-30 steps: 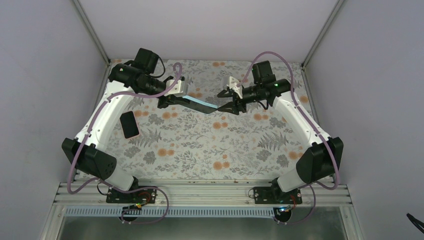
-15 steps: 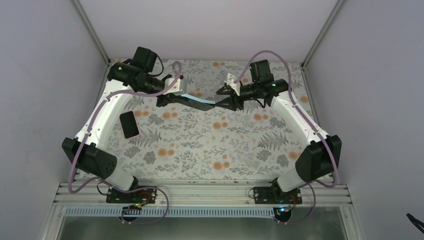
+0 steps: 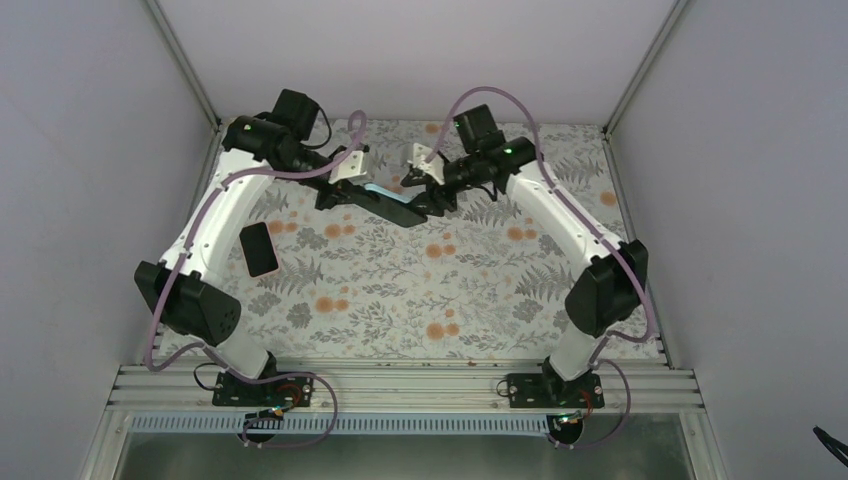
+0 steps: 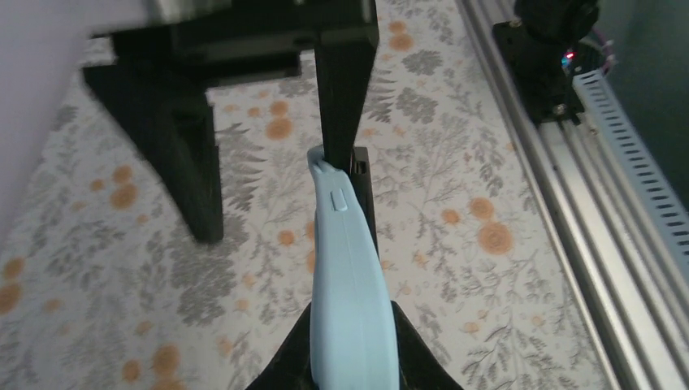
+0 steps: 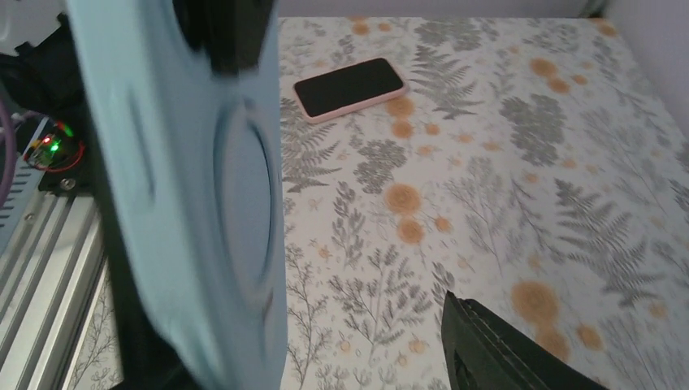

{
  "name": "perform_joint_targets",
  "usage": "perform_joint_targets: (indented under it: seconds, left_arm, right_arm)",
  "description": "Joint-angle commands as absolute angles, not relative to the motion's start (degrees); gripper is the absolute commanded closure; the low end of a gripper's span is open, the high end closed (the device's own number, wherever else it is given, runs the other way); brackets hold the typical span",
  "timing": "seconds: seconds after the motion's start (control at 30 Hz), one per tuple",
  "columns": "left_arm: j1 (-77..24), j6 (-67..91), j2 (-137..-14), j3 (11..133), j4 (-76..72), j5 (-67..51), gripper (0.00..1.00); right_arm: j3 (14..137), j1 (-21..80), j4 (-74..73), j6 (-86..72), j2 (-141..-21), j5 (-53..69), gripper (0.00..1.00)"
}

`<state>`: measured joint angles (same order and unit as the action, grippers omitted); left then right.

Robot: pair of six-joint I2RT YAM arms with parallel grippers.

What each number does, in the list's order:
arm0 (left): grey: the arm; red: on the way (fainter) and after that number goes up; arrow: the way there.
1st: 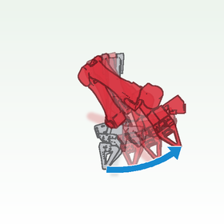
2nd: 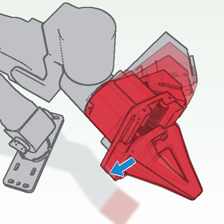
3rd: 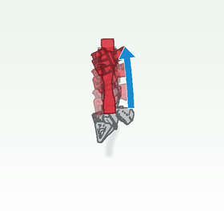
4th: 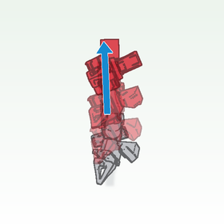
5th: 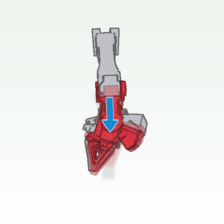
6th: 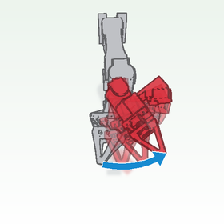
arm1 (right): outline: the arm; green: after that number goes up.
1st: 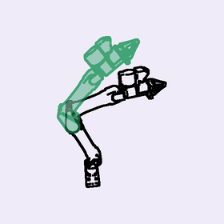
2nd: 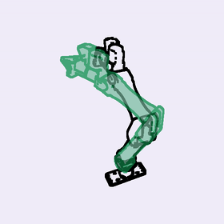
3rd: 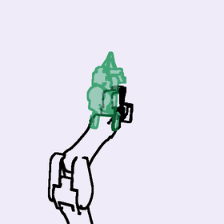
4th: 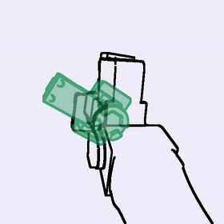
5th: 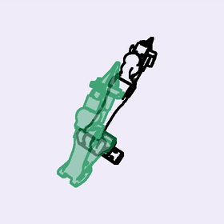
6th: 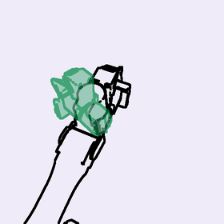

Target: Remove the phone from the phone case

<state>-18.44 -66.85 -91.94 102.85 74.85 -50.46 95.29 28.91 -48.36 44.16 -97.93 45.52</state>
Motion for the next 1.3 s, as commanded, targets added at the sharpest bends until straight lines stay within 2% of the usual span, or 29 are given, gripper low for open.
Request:
perform_joint_targets:
  seconds: [0.0, 0.2, 0.27, 0.3, 0.33, 0.37, 0.4, 0.5, 0.6, 0.63, 0.67, 0.7, 0.8, 0.9, 0.97, 1.13, 1.27]
  left_arm:
    - [-23.14, -66.14, -93.75, 105.53, 71.86, -66.46, 0.98]
    - [-23.46, -58.60, -93.01, 100.97, 59.66, -63.68, 0.98]
    - [-23.47, -55.43, -92.75, 100.23, 55.35, -61.83, 0.98]
    - [-23.44, -54.51, -92.31, 99.55, 53.47, -60.55, 0.98]
    - [-23.46, -53.62, -91.64, 98.54, 51.50, -59.06, 0.97]
    - [-23.47, -53.12, -90.96, 97.92, 50.09, -57.25, 0.94]
    - [-23.47, -53.18, -90.32, 97.66, 49.57, -55.01, 0.86]
    - [-23.27, -55.15, -88.70, 99.23, 51.62, -46.95, 0.58]
    - [-21.43, -55.88, -86.25, 100.73, 51.78, -40.65, 0.41]
    - [-20.74, -55.91, -85.21, 101.03, 51.24, -39.44, 0.31]
    - [-20.19, -56.13, -84.21, 101.30, 50.53, -38.02, 0.16]
    - [-19.61, -56.94, -82.26, 103.04, 50.01, -34.71, 0.10]
    - [-19.56, -56.28, -80.07, 103.39, 46.07, -32.53, 0.01]
    - [-21.49, -48.30, -75.98, 91.04, 26.59, -30.31, 0.00]
    - [-26.28, -48.30, -74.07, 82.23, 14.01, -24.62, 0.00]
    - [-35.32, -44.76, -82.31, 81.83, 0.85, -6.59, 0.03]
    - [-37.44, -41.95, -87.96, 84.06, -7.06, -0.49, 0.04]
  right_arm:
    - [103.18, 36.69, -46.96, 43.87, -102.17, 49.54, 0.38]
    - [114.49, 40.92, -52.53, 41.70, -108.08, 56.48, 0.38]
    - [116.86, 41.75, -53.69, 41.01, -110.29, 58.98, 0.44]
    - [117.57, 41.82, -54.49, 40.96, -111.18, 60.24, 0.55]
    - [118.52, 41.85, -55.24, 40.92, -111.75, 60.88, 0.76]
    - [119.13, 41.64, -55.63, 40.44, -112.24, 60.66, 0.93]
    - [119.18, 41.21, -56.15, 40.57, -112.23, 60.57, 0.96]
    - [116.15, 38.23, -54.71, 39.36, -109.98, 60.86, 0.97]
    - [112.26, 33.21, -51.72, 37.44, -106.47, 61.69, 0.97]
    - [111.24, 31.41, -50.70, 36.51, -105.47, 61.70, 0.97]
    - [110.30, 29.47, -49.71, 35.26, -104.43, 60.96, 0.97]
    - [110.06, 24.79, -47.43, 31.54, -103.57, 58.30, 0.97]
    - [110.63, 20.42, -43.50, 23.69, -103.52, 54.75, 0.97]
    - [109.37, 16.69, -32.36, 8.93, -103.09, 51.81, 0.97]
    - [108.21, 16.09, -23.21, 0.27, -102.27, 47.01, 0.97]
    - [108.80, 17.69, -12.22, -9.38, -101.55, 39.86, 0.97]
    - [117.51, 20.16, -16.12, -9.01, -105.21, 36.42, 0.97]
